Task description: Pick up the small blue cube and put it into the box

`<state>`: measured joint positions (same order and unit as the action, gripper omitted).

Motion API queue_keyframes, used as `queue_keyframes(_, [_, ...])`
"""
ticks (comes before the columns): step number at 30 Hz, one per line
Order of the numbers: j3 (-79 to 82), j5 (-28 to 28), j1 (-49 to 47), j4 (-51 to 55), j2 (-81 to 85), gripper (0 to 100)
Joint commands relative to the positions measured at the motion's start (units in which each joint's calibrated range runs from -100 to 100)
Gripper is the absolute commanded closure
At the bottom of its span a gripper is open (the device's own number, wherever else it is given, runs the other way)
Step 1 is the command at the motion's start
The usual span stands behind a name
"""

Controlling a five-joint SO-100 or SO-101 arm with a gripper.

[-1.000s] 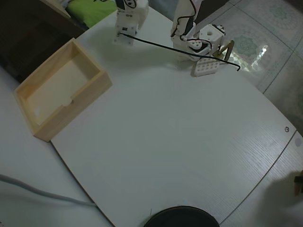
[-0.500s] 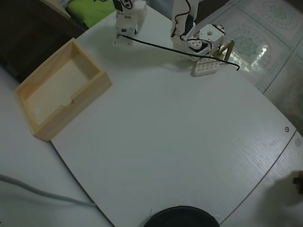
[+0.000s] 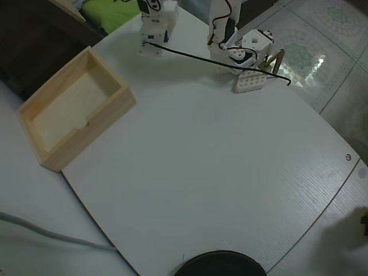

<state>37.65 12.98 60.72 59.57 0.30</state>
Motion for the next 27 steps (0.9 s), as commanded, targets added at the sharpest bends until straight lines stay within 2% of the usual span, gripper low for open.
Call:
queue_keyframes(1, [-2.6, 0.2, 0.2, -0.3, 0.3, 91])
queue_keyframes(16, [-9.5, 0.2, -0.6, 0.7, 1.3, 92])
queue_keyframes(27, [-24.5, 0.7, -11.4, 10.3, 1.3, 92])
